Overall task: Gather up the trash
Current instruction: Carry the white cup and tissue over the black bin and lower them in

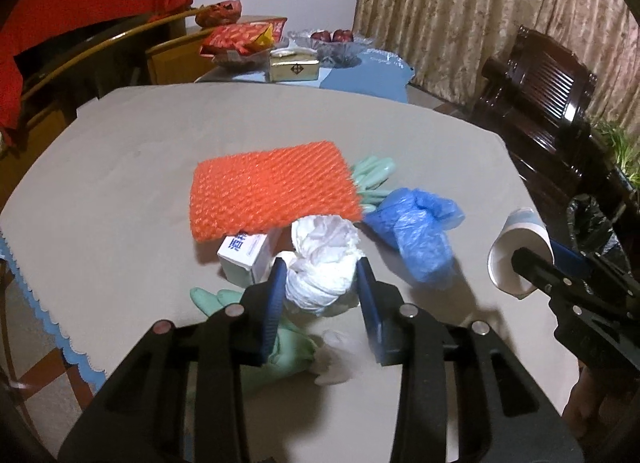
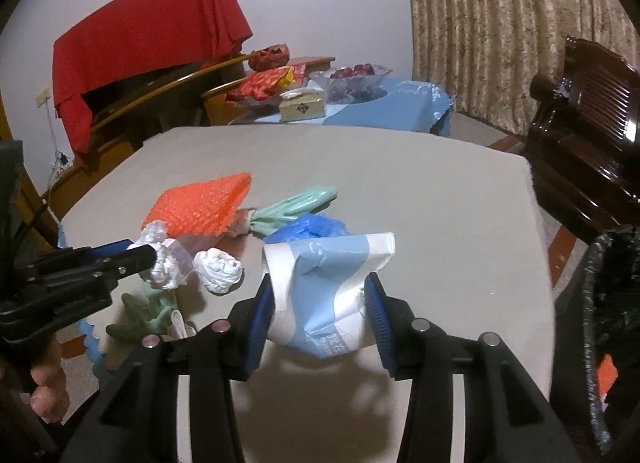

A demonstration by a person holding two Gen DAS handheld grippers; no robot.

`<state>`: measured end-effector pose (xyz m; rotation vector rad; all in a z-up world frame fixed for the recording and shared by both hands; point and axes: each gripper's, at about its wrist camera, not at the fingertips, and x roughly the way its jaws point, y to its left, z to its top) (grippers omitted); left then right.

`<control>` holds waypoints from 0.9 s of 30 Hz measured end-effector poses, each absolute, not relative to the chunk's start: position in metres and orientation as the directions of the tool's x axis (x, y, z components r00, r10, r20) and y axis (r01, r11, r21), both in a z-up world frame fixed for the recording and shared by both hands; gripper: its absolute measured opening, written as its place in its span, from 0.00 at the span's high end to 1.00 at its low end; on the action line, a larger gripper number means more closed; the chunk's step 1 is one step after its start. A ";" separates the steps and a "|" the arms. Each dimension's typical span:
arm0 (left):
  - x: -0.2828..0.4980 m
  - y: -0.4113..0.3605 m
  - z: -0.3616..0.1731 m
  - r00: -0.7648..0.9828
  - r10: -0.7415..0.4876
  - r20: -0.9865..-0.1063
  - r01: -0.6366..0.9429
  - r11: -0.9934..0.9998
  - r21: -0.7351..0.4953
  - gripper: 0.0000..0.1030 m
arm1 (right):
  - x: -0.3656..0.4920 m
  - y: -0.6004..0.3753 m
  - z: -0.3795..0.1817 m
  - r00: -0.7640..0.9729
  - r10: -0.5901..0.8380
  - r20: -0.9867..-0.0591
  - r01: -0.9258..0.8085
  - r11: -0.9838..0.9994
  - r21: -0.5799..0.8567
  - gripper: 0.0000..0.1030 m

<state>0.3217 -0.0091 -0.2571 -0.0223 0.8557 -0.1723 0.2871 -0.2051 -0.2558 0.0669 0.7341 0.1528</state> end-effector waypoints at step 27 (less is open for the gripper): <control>0.256 -0.161 -0.208 0.639 -0.289 -0.713 0.330 0.940 -0.085 0.67 | 0.200 -0.361 -0.201 0.772 -0.043 -0.635 0.116 0.990 0.074 0.85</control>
